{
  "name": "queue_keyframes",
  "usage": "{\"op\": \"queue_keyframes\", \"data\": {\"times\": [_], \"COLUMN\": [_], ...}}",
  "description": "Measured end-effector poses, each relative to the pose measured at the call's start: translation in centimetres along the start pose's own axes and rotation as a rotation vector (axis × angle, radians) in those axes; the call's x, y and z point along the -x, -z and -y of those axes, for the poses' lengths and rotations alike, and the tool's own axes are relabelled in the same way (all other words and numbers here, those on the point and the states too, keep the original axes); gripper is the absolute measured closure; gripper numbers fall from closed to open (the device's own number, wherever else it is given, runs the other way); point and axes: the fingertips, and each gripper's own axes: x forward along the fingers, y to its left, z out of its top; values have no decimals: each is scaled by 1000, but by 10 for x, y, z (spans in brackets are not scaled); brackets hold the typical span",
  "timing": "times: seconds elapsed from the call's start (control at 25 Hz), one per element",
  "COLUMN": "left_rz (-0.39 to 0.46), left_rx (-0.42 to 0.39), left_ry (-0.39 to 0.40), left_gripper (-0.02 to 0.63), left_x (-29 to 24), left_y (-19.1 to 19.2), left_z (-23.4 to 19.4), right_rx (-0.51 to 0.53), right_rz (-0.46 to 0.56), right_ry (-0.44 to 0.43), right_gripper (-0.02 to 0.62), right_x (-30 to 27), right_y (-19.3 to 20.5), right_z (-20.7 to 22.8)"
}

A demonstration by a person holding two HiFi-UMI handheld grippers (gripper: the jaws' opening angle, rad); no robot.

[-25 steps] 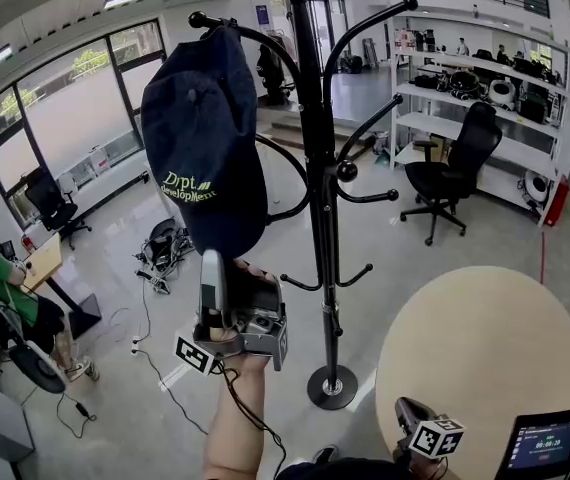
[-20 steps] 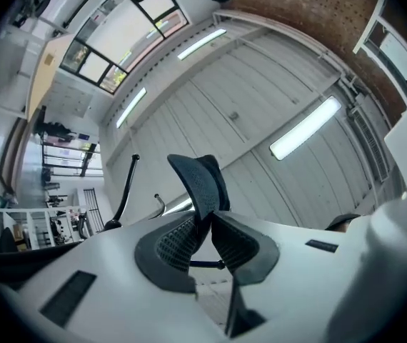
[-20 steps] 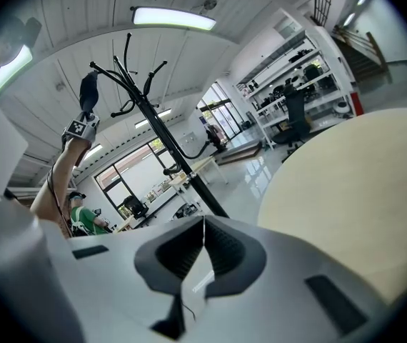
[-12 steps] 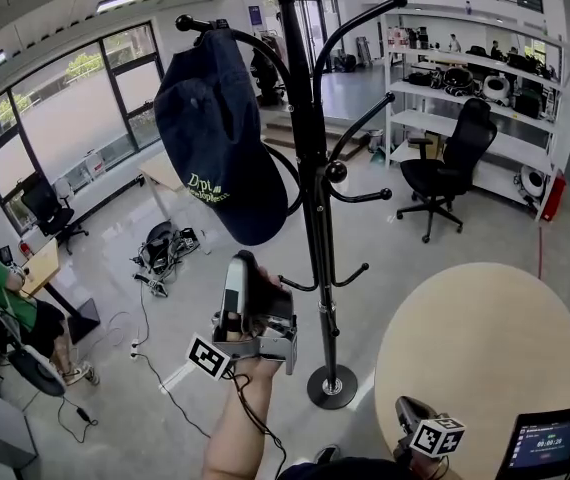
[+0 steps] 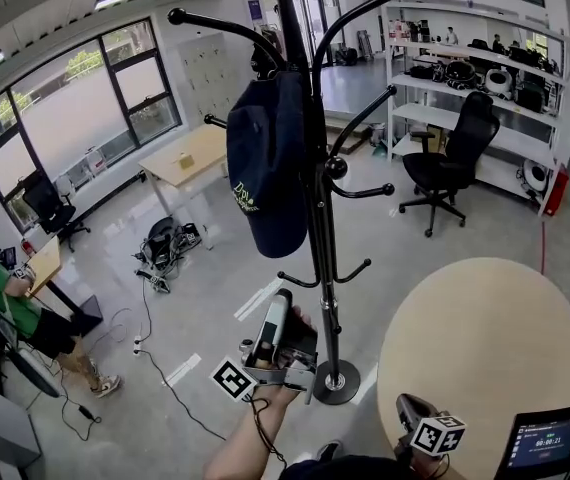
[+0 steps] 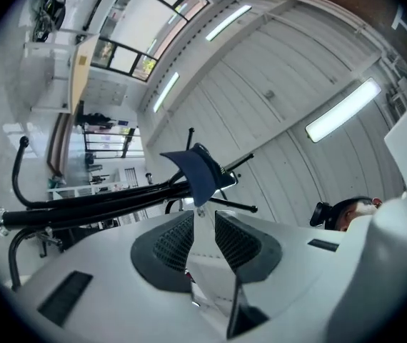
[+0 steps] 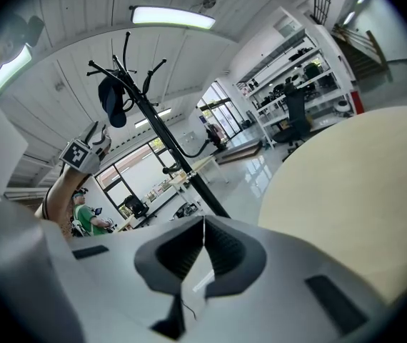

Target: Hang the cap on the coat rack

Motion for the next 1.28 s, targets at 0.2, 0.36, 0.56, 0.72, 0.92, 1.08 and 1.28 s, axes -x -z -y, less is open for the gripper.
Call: {"op": "queue_keyframes", "data": {"times": [0.2, 0.36, 0.56, 0.72, 0.92, 1.08, 1.28], "left_rz": [-99, -173, -263, -369, -522, -643, -789], "left_rx": [58, 92, 81, 18, -104, -166, -252], "left_ry": [-89, -157, -225, -299, -375, -415, -421], "left_gripper": [528, 528, 528, 528, 528, 528, 528], "left_x": [23, 43, 66, 86, 109, 127, 140], "left_y": [47, 86, 119, 143, 176, 209, 235], "left_z": [-23, -45, -62, -73, -84, -90, -100], "right_rx": [10, 21, 23, 39, 70, 70, 101], "right_rz": [4, 8, 21, 37, 59, 69, 102], "right_ry": [2, 5, 17, 26, 31, 41, 44], "right_gripper": [591, 591, 591, 591, 591, 591, 591], "right_x": [2, 4, 10, 16, 23, 32, 35], "right_y": [-3, -3, -4, -7, -13, -12, -20], "right_z": [0, 7, 10, 9, 10, 15, 12]}}
